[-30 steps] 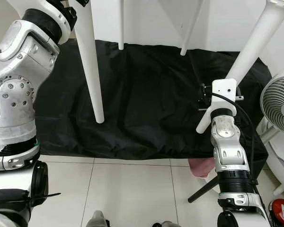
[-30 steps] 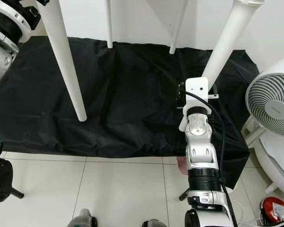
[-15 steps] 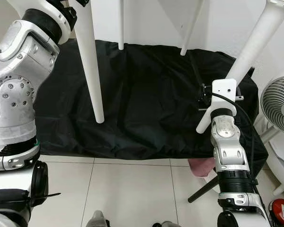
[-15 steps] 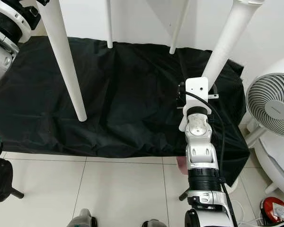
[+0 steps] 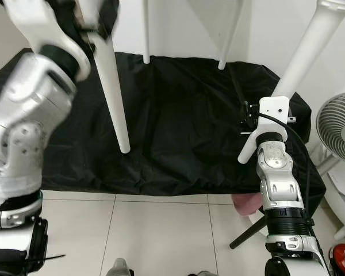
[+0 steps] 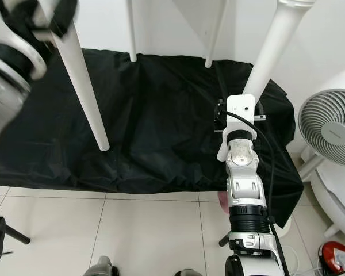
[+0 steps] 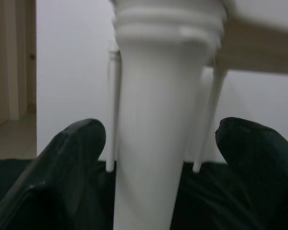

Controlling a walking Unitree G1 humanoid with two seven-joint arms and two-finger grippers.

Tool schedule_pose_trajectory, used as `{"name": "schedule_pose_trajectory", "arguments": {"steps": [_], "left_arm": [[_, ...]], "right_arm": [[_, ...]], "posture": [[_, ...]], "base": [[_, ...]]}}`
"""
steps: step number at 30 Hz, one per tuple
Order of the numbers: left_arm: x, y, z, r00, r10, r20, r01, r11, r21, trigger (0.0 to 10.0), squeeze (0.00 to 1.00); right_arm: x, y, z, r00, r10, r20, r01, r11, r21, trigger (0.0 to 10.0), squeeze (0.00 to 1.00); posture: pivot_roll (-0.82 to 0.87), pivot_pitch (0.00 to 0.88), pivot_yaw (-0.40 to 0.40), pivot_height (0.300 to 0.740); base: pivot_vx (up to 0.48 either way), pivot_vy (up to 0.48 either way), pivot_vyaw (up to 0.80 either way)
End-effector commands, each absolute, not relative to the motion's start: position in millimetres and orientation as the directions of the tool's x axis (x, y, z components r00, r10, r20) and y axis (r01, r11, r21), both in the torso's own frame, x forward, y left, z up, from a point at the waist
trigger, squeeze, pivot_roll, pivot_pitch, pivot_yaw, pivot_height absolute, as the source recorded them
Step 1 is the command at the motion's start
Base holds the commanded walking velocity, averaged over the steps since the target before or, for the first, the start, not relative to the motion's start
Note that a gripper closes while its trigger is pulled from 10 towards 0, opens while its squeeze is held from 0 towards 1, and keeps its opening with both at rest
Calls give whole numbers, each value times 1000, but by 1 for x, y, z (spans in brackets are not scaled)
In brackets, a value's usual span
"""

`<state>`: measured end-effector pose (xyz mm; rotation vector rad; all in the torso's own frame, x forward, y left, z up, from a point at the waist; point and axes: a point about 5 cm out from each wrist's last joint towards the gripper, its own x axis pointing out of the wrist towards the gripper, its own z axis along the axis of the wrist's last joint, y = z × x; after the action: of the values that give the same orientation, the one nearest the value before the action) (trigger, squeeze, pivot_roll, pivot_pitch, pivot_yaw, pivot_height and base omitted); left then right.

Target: Building children table

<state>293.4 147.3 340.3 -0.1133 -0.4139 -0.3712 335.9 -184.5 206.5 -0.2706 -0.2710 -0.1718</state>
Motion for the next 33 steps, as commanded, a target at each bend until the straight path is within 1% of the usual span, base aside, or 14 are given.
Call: {"name": "schedule_pose_trajectory", "arguments": {"steps": [1,13,14,16,18,20,21,33], "left_arm": [[285,132,335,730,-565,384,570,813,113,10000,0],[285,130,330,732,-568,377,575,811,105,10000,0],[286,129,319,745,-569,348,573,813,104,10000,0],[286,129,319,745,-569,348,573,813,104,10000,0],[287,127,292,770,-569,289,572,816,82,10000,0],[288,127,284,780,-563,271,566,821,77,10000,0],[288,128,280,785,-561,263,563,823,76,10000,0],[288,128,280,785,-561,263,563,823,76,10000,0]], "right_arm": [[335,-185,201,954,-118,276,186,954,-234,10000,0],[335,-186,200,954,-118,277,185,955,-231,10000,0],[333,-186,194,958,-114,265,172,962,-210,10000,0],[333,-186,194,958,-114,265,172,962,-210,10000,0],[328,-185,177,966,-91,241,131,979,-157,10000,0],[327,-185,173,967,-84,240,118,984,-130,10000,0],[327,-184,172,967,-75,245,104,989,-107,10000,0],[327,-184,172,967,-75,245,104,989,-107,10000,0]], "posture": [[76,0,0,740],[72,0,0,740],[70,0,0,740],[70,0,0,740],[66,0,0,740],[67,0,0,740],[64,73,-32,740],[64,73,-32,740]], "base": [[0,0,0],[0,0,0],[0,0,0],[0,0,0],[0,0,0],[0,0,0],[0,0,0],[0,0,0]]}}
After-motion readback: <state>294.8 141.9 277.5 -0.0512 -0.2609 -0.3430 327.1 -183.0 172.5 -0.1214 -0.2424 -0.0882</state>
